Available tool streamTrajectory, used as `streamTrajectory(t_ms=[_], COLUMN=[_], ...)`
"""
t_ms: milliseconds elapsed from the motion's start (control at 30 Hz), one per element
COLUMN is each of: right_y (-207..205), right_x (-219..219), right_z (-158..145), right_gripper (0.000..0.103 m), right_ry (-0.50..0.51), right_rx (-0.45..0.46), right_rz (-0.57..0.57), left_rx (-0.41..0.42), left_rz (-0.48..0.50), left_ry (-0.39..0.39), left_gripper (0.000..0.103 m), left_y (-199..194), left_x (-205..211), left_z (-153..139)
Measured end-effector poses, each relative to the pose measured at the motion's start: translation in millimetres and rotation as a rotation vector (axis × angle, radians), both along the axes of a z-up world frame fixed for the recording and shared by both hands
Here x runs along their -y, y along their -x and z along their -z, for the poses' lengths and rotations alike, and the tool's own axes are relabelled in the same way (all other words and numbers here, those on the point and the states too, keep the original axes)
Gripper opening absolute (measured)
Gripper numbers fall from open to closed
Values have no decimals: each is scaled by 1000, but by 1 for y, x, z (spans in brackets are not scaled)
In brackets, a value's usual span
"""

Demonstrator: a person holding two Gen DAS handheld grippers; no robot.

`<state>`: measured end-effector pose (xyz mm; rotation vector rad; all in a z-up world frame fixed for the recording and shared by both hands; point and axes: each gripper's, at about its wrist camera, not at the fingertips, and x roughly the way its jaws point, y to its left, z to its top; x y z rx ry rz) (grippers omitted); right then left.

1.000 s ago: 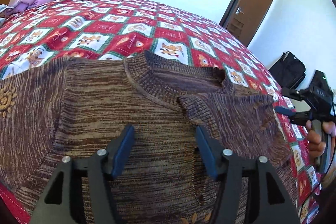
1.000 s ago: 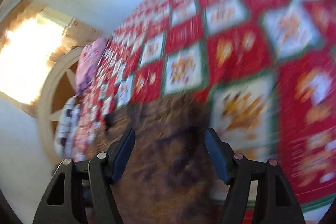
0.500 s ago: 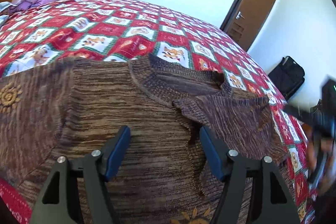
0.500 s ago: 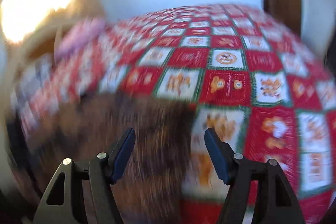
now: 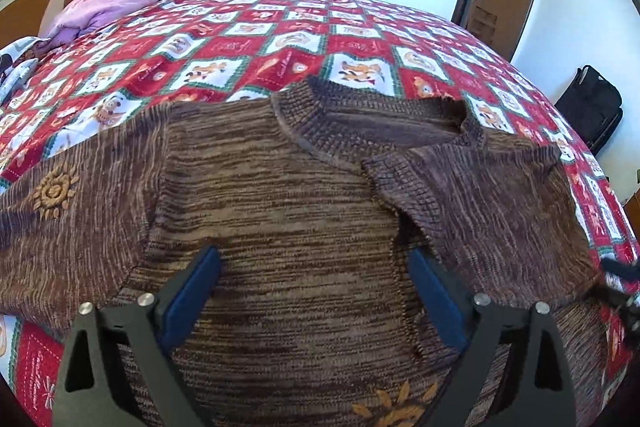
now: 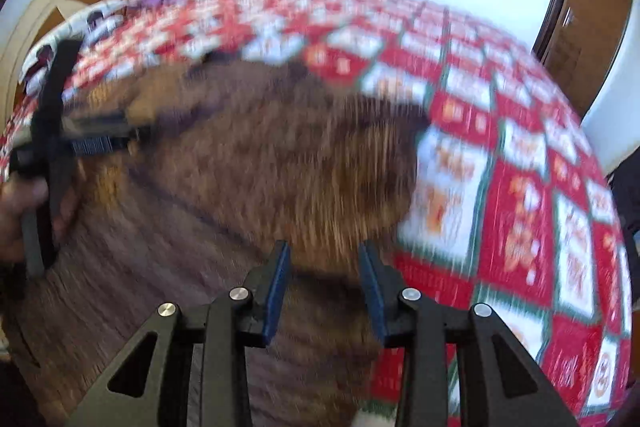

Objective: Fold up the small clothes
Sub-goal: 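Move the left tool to the other sleeve cuff and grasp it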

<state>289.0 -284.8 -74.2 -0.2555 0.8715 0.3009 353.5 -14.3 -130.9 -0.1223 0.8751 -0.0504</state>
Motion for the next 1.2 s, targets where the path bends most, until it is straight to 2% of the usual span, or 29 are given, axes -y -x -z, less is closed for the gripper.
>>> streamTrajectory(t_ms=[67, 133, 200, 267, 300, 367, 433, 500, 567, 633, 767, 933, 1000, 1100, 1200], right_y=[-7, -18, -17, -5, -2, 1, 4, 1, -5, -14, -38, -14, -2, 9, 11], right_x=[-10, -14, -7, 1, 3, 1, -11, -39, -74, -103, -135, -132, -133, -133, -128], right_z=[1, 13, 30, 31, 30, 26, 14, 1, -5, -2, 30, 36, 35, 36, 39], right_gripper=[38, 38, 38, 38, 38, 38, 38, 38, 39, 40, 39, 40, 40, 40, 40], right_ry=[32, 23, 0, -30, -31, -15, -32, -57, -28, -20, -46, -59, -15, -2, -15], right_rx=[25, -38, -115, -91, -89, -82, -65, -50, -18, -15, -110, -118, -104, -118, -121], right_rz=[-6, 1, 29, 23, 24, 32, 13, -58, -123, -165, -153, -155, -186, -221, -209], left_rx=[-5, -14, -25, -29, -14, -4, 4, 12, 27, 43, 64, 84, 81, 79, 55], left_rz=[-4, -16, -68, -133, -149, -158, -153, -153, -148, -148, -166, -235, -281, -344, -439], left_ry=[-19, -29, -22, 17, 77, 112, 111, 96, 85, 70, 30, -57, -141, -226, -246], left_gripper=[98, 98, 98, 98, 98, 98, 98, 98, 98, 98, 98, 98, 98, 98, 98], left_y=[0, 0, 2, 6, 9, 12, 16, 21, 31, 43, 67, 99, 113, 134, 149], left_x=[2, 0, -13, -31, -42, -48, -48, -47, -50, -57, -91, -155, -187, -228, -270], left_z=[0, 1, 1, 2, 1, 0, -2, -6, -13, -21, -35, -44, -45, -44, -39])
